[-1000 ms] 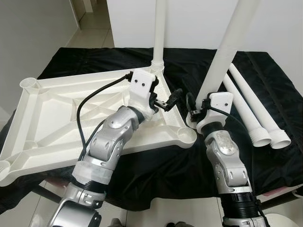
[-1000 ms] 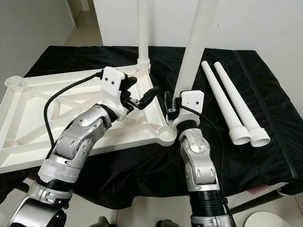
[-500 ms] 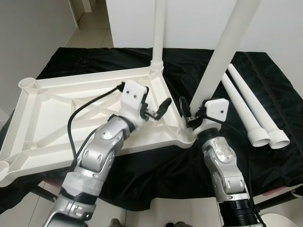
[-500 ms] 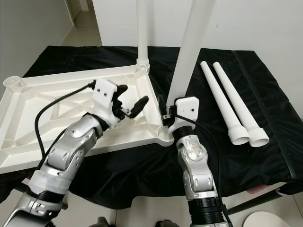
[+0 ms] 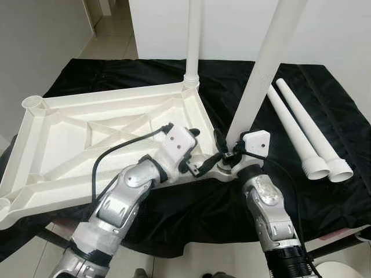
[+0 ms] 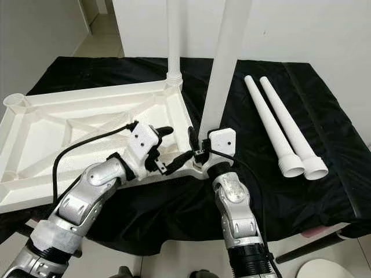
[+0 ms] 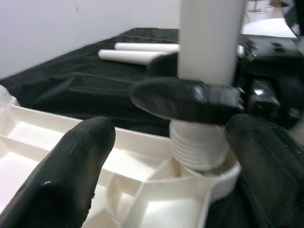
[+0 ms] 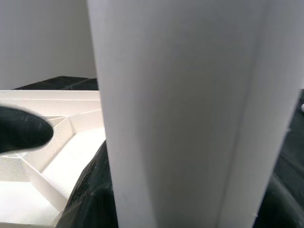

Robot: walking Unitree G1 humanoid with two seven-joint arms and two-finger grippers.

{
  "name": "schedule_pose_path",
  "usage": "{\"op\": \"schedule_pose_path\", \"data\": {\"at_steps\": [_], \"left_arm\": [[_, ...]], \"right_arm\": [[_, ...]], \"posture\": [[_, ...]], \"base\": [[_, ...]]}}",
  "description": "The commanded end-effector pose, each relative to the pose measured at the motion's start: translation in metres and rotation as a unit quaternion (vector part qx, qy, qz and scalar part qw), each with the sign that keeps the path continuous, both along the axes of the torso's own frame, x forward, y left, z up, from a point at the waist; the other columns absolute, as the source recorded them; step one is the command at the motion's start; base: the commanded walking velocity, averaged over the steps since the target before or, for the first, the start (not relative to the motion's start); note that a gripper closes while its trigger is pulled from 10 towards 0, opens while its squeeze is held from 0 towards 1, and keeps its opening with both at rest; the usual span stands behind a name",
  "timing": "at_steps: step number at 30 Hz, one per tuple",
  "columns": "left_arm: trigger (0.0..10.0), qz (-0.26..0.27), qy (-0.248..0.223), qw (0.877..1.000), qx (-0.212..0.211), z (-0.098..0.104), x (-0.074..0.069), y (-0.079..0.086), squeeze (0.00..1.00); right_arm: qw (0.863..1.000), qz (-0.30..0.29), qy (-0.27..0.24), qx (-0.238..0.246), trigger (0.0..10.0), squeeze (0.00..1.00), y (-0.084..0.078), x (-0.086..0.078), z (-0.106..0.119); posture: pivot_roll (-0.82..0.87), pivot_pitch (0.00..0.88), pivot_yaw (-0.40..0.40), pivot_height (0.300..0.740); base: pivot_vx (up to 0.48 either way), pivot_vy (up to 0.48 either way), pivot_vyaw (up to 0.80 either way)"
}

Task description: Building children table

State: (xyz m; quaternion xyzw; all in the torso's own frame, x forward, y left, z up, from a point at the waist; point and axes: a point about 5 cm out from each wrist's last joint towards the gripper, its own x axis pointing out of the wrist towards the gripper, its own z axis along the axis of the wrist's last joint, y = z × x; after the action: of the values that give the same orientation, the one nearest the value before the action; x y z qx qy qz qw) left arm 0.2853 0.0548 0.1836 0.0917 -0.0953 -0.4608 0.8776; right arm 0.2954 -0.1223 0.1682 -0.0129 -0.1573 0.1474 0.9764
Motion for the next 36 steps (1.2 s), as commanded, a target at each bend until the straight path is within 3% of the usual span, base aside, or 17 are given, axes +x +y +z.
{"op": "schedule_pose_path", "data": {"at_steps": [1, 9, 17, 26, 32, 36], "left_arm": [[10.0, -0.016, 0.004, 1.000, -0.010, -0.002, -0.005, 0.005, 0.00], [10.0, -0.022, 0.005, 1.000, -0.012, -0.005, -0.009, 0.011, 0.00], [10.0, -0.016, -0.002, 1.000, -0.012, -0.003, -0.006, 0.017, 0.00], [10.0, -0.013, -0.007, 1.000, -0.012, -0.001, -0.006, 0.018, 0.00], [10.0, -0.013, -0.008, 1.000, -0.012, -0.001, -0.006, 0.018, 0.00], [10.0, -0.012, -0.012, 1.000, -0.014, 0.003, -0.004, 0.017, 0.00]], "right_arm": [[1.000, 0.015, 0.018, -0.002, 10.0, 0.00, 0.003, -0.001, -0.012], [0.999, 0.036, 0.019, -0.028, 10.0, 0.00, 0.002, -0.001, -0.019], [0.994, 0.065, 0.033, -0.087, 10.0, 0.00, -0.002, -0.001, -0.034], [0.989, 0.095, 0.039, -0.109, 10.0, 0.00, 0.001, -0.003, -0.039], [0.988, 0.102, 0.039, -0.110, 10.0, 0.00, 0.003, -0.003, -0.040], [0.988, 0.114, 0.057, -0.084, 10.0, 0.00, 0.007, 0.000, -0.041]], "posture": [[-0.02, 0.077, 0.011, 0.740], [-0.02, 0.080, 0.008, 0.740], [-0.01, 0.085, 0.003, 0.740], [-0.01, 0.086, 0.007, 0.740], [-0.01, 0.083, 0.010, 0.740], [0.00, 0.085, 0.009, 0.740]], "base": [[0.000, 0.000, 0.00], [0.000, 0.000, 0.00], [0.000, 0.000, 0.00], [0.000, 0.000, 0.00], [0.000, 0.000, 0.00], [0.000, 0.000, 0.00]]}}
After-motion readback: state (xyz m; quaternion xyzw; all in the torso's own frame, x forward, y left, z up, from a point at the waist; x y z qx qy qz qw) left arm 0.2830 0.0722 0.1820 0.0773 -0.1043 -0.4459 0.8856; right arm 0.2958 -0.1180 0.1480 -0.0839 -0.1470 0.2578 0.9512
